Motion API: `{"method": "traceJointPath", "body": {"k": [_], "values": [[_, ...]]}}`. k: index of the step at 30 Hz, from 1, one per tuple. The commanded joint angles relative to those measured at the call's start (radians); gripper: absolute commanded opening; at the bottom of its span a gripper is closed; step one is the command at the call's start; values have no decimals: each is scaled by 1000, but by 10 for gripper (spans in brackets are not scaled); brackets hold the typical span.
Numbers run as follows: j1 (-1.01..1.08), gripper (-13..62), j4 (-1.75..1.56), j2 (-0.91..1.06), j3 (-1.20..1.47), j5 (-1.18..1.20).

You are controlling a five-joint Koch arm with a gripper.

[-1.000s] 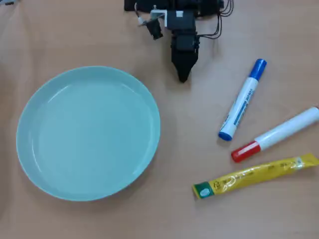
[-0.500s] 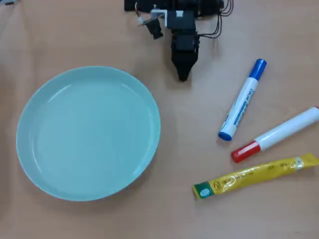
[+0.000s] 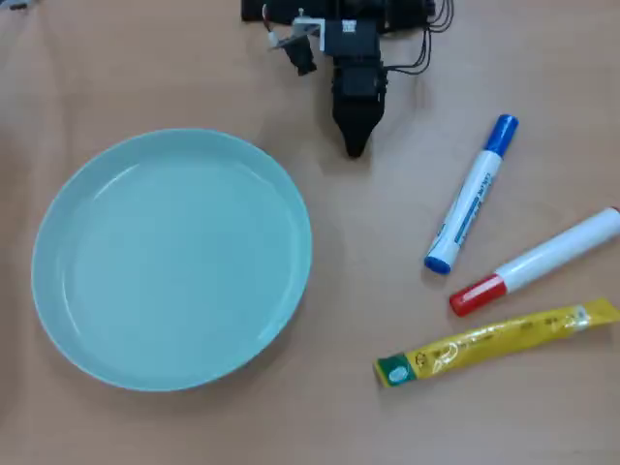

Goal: Pick up the red pen.

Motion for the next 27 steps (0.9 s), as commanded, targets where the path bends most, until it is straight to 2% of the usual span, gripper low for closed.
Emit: {"method": "traceJointPath", "body": {"k": [1,8,21,27], "values": [[2,-67,81,87,25,5],[-8,-67,141,87,-114,2],[-95,-67,551,60,-581,-21],[-175,-67,782,-84,-847,-25]]}}
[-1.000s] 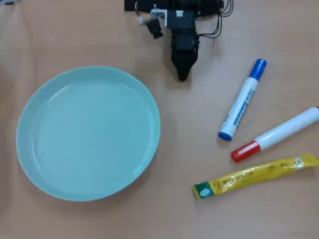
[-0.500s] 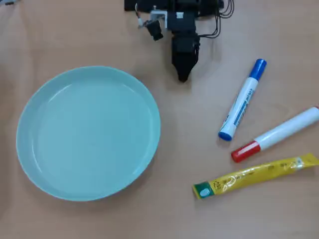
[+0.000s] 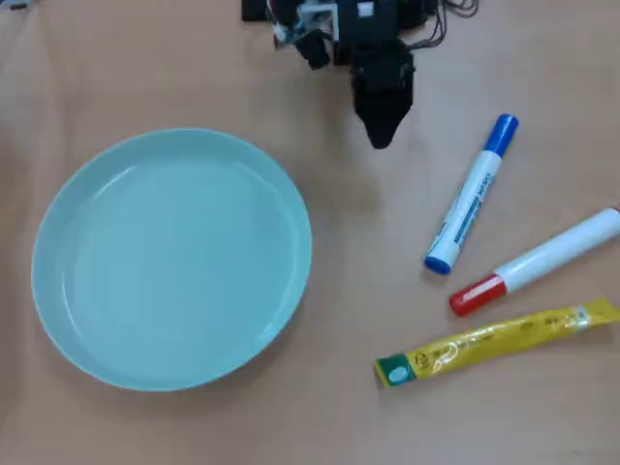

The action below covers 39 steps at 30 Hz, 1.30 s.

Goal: Pick up the red pen.

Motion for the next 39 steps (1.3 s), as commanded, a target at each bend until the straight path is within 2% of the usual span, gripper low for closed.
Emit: {"method": "traceJointPath", "body": {"k": [1,6,16,21,27,29,35,39], "values": [[-25,-67,55,-35,-110,-23],[-101,-67,132,-67,-264,-23],[-235,-57,489,-331,-750,-34],[-281,12,666,-463,-999,-66],[-299,35,874,-641,-1282,-123],[-314,78,939,-710,-1384,-123],[-319,284,1043,-868,-1580,-124],[-327,356,1046,-907,-1603,-126]]}}
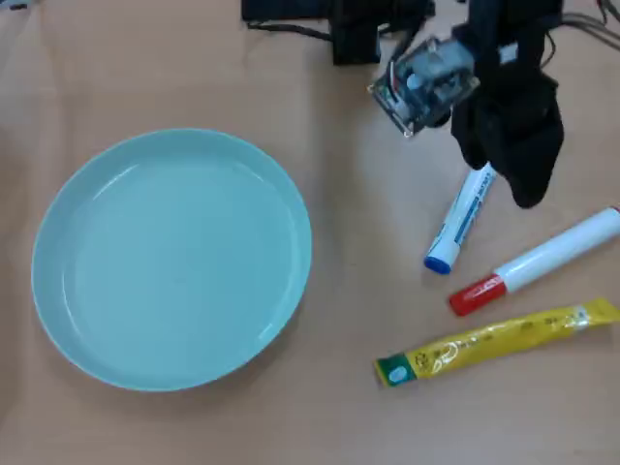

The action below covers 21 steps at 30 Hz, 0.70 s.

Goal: Pick up the red pen.

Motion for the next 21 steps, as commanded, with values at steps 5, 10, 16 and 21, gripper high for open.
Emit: {"method": "traceJointPath", "body": {"k": [5,10,16,21], "values": [[-44,417,46,-60,-152,-15],[-83,441,51,-160,-261,-12],[-117,440,43,-242,-337,0],[-149,440,11,-341,-443,8]]}}
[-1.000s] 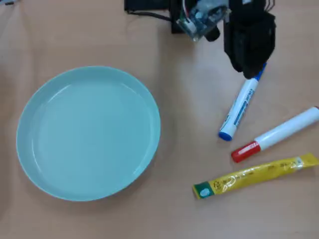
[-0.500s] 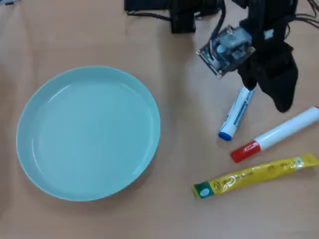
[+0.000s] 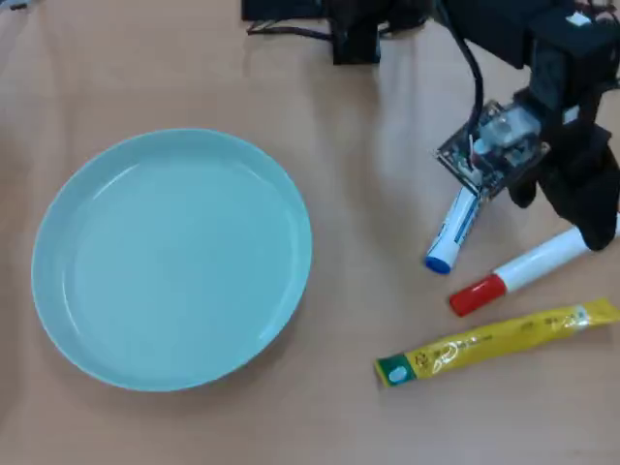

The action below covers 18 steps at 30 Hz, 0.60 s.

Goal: Pick up the red pen.

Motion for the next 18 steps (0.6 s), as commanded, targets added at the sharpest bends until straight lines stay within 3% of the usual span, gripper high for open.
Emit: {"method": "traceJointPath", "body": {"k": [1,18], "values": [[-21,440,-12,-28,-118,8],[-54,439,-72,-232,-138,49]]}}
